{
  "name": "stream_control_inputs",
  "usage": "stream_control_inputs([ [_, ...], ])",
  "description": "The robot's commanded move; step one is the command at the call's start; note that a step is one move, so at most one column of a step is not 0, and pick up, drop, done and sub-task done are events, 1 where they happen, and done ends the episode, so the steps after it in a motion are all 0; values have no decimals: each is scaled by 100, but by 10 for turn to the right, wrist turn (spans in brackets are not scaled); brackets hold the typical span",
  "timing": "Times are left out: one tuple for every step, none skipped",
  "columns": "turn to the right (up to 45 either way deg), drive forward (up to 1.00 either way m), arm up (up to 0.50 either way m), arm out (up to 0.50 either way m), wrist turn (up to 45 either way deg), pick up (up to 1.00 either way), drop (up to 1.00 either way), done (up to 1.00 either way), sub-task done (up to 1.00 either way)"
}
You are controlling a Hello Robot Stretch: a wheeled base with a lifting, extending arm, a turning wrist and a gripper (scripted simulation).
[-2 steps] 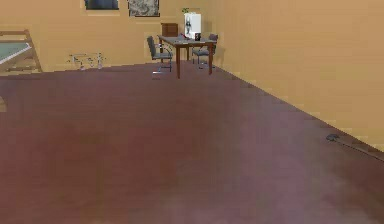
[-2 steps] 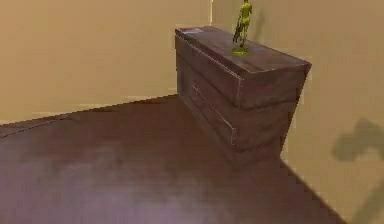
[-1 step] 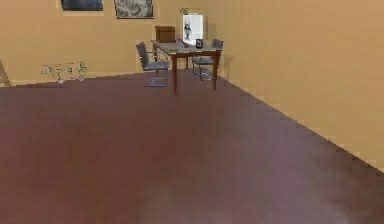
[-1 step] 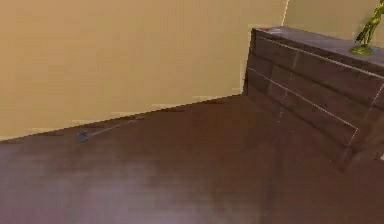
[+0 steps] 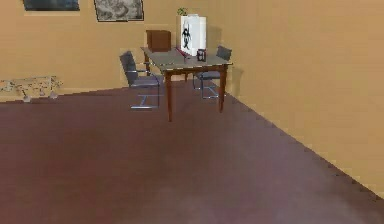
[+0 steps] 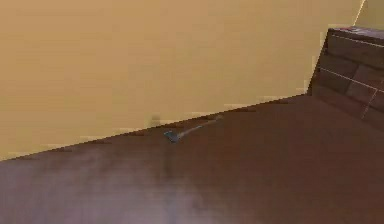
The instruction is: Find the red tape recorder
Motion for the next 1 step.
stream_control_inputs([
  [0, 100, 0, 0, 0, 0, 0, 0, 0],
])
